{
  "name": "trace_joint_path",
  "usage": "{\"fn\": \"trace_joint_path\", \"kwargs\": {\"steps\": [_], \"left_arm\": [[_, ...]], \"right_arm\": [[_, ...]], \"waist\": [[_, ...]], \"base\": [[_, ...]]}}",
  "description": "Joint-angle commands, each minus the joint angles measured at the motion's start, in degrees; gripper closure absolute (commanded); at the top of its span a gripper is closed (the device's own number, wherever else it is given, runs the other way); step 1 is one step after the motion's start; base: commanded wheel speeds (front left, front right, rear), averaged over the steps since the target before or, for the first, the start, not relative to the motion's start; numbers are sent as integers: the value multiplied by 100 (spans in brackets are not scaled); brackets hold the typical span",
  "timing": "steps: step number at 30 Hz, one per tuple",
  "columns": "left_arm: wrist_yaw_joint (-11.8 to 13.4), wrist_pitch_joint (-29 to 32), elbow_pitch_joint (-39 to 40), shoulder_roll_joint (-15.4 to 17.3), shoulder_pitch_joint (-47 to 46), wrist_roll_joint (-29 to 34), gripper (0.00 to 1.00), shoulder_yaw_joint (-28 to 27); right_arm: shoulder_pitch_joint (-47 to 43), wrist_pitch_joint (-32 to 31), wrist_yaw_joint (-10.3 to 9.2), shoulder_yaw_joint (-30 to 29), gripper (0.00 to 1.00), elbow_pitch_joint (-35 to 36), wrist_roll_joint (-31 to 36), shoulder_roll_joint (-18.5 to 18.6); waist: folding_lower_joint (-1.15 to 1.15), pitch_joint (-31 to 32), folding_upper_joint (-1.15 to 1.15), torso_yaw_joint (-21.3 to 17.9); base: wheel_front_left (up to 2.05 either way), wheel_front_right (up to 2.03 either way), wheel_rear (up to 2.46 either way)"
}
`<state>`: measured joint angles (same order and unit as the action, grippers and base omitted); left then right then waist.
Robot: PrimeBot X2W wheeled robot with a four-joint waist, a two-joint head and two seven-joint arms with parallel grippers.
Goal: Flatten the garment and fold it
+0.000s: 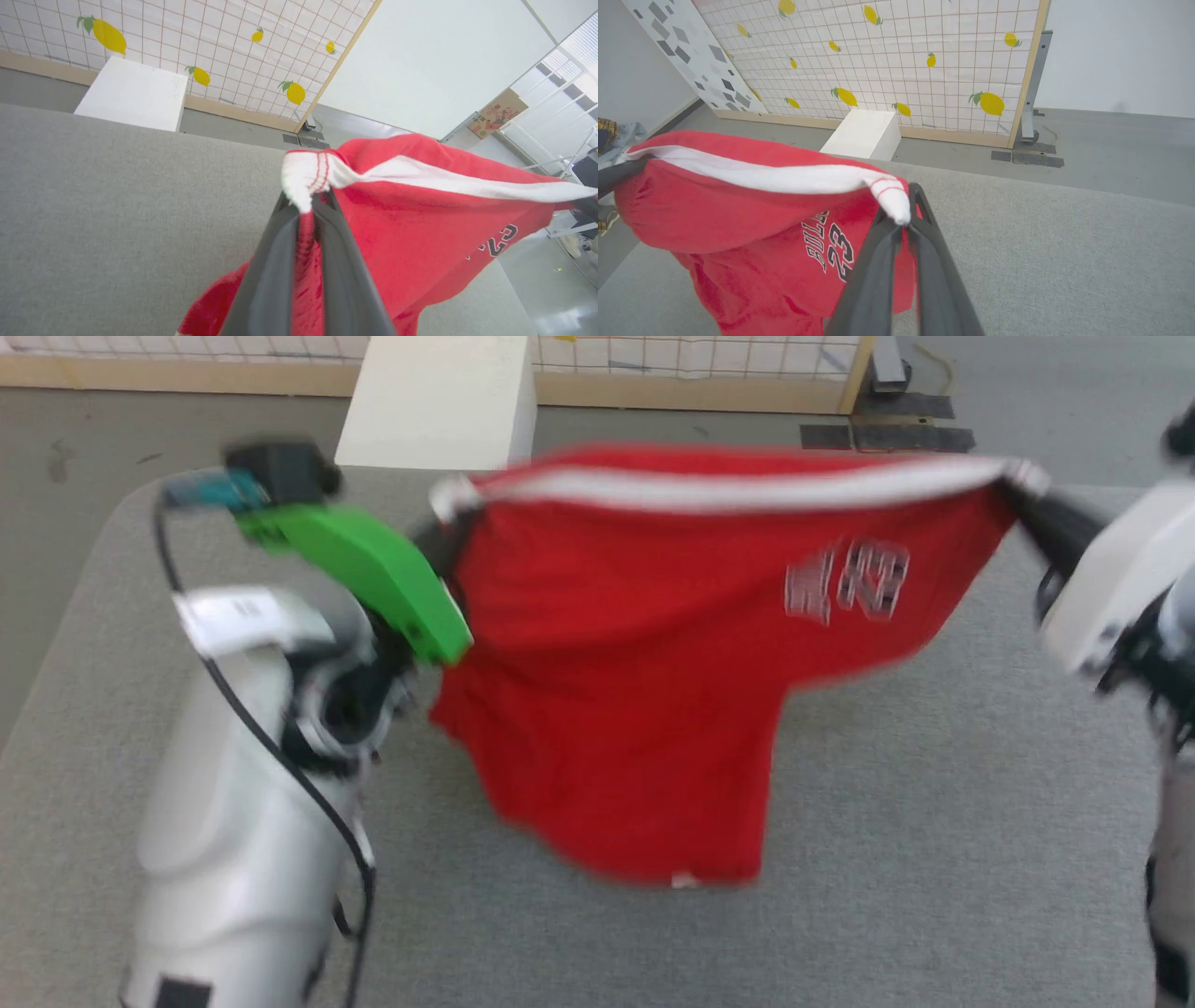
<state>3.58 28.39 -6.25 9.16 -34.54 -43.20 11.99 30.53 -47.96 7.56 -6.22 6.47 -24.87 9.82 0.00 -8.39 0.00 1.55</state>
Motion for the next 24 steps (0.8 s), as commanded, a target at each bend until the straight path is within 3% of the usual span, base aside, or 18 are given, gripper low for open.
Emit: {"fn": "trace_joint_path", "kwargs": {"steps": [1, 7, 11, 18, 24], "left_arm": [[-12, -37, -112, 93, -330, 36, 100, -75], [-31, -163, -749, 220, -1634, 215, 100, -202], [9, -427, -1305, 302, -2553, 432, 100, -276], [28, -1257, -2017, 512, -3838, 938, 100, -313], [-82, -2269, -2435, 578, -4391, 1094, 100, -464]], "right_arm": [[327, -43, -8, -58, 100, -59, -106, 13], [1666, -170, -8, -141, 100, -600, -123, -18], [2650, 120, -8, -102, 100, -1171, 102, -92], [4171, 1233, -8, 95, 100, -2296, 743, -202], [5026, 2392, -8, 153, 100, -3001, 1310, -255]], "waist": [[0, -94, 0, -75], [0, -583, 0, -216], [0, -1004, 0, -362], [0, -1654, 0, -675], [0, -1942, 0, -844]], "base": [[0, 0, 0], [0, 0, 0], [0, 0, 0], [0, 0, 0], [0, 0, 0]]}}
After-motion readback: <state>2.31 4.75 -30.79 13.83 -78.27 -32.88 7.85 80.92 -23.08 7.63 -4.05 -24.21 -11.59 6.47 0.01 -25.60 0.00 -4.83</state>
